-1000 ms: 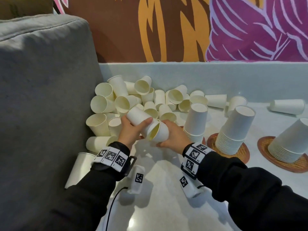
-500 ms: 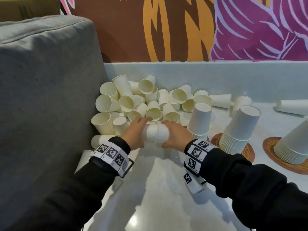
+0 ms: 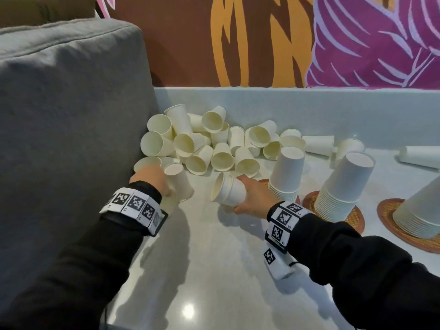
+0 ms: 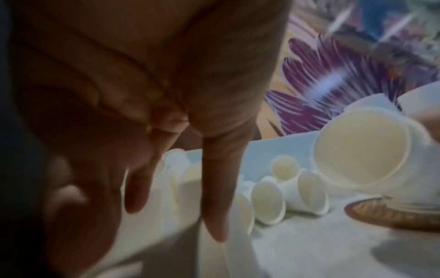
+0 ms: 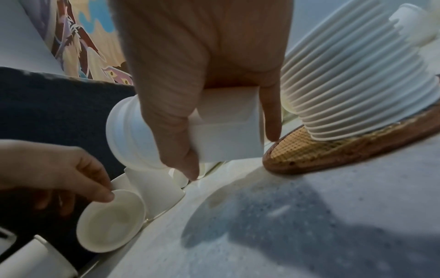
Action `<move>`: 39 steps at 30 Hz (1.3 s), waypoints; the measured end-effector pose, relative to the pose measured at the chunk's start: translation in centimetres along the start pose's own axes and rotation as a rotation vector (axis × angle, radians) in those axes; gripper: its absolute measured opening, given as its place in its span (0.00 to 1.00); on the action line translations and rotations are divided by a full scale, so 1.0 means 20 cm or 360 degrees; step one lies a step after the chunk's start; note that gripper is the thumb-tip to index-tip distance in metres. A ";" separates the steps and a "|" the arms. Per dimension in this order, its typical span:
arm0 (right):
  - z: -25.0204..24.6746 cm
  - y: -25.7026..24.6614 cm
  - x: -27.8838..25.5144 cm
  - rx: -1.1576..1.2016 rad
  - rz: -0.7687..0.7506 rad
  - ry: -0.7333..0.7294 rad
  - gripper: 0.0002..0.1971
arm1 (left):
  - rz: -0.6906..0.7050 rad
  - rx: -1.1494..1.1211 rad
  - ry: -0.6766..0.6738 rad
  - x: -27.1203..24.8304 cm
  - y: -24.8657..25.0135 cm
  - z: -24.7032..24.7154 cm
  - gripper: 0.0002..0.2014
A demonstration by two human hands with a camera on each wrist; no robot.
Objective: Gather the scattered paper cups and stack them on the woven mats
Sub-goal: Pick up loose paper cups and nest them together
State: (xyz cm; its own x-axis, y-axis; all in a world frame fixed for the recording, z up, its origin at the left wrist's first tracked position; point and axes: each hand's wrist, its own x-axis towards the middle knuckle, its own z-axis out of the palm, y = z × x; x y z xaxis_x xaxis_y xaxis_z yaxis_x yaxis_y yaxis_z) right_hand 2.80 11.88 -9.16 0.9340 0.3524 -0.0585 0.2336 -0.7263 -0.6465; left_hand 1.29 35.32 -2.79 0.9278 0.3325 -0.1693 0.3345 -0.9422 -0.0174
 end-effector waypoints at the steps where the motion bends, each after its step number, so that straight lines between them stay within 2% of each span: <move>1: 0.00 0.00 0.00 -0.0009 -0.0009 0.0000 0.38 | -0.0052 0.0053 -0.0057 0.00 -0.02 0.01 0.19; 7: 0.02 -0.01 -0.01 0.0033 -0.0041 0.0015 0.38 | -0.0075 -0.0063 -0.0007 0.00 -0.03 0.08 0.15; 11: 0.01 0.00 -0.03 0.0056 -0.0046 0.0030 0.38 | 0.0113 -0.0214 0.0022 -0.05 0.05 -0.08 0.14; 13: -0.01 0.00 -0.03 0.0077 -0.0060 0.0048 0.38 | 0.0197 -0.0628 -0.0056 -0.07 0.09 -0.16 0.13; 15: -0.03 -0.02 -0.05 0.0084 -0.0105 0.0087 0.38 | 0.0244 -0.0938 -0.0238 -0.10 0.15 -0.20 0.12; 17: -0.06 -0.08 -0.07 0.0134 -0.0181 0.0152 0.38 | 0.0389 -0.1023 -0.0433 -0.13 0.22 -0.19 0.15; 19: -0.11 -0.15 -0.10 0.0217 -0.0268 0.0253 0.40 | 0.0573 -0.1004 -0.0512 -0.12 0.29 -0.13 0.21; 21: -0.20 -0.20 -0.12 0.0272 -0.0301 0.0390 0.44 | 0.0684 -0.1341 -0.0575 -0.12 0.34 -0.09 0.26; 24: -0.39 -0.20 -0.17 0.0423 -0.0241 0.0667 0.47 | 0.0763 -0.1914 -0.0398 -0.10 0.42 -0.11 0.18; 26: -0.51 -0.18 -0.19 0.0567 -0.0180 0.0793 0.48 | 0.0833 -0.2169 -0.0262 -0.09 0.50 -0.16 0.19; 31: -0.69 -0.12 -0.18 0.1242 0.0126 0.0975 0.53 | 0.1075 -0.2433 0.0034 -0.14 0.78 -0.31 0.14; 34: -0.75 -0.09 -0.19 0.1517 0.0231 0.0866 0.49 | 0.1204 -0.2382 0.0198 -0.13 0.91 -0.31 0.20; 37: -0.75 -0.06 -0.19 0.1561 0.0087 0.0815 0.37 | 0.1545 -0.1979 0.0286 -0.12 0.98 -0.25 0.26; 39: -0.72 -0.03 -0.18 0.1497 0.0053 0.0971 0.43 | 0.1673 -0.1714 0.0247 -0.10 0.98 -0.21 0.27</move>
State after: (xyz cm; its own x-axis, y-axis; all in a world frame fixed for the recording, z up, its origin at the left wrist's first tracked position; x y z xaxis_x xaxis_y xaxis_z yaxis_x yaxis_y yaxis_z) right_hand 3.28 2.59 2.38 0.9723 -0.1946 0.1294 0.1501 0.0959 -0.9840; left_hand 6.64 16.30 1.42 0.7996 -0.3877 0.4585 -0.5783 -0.2915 0.7620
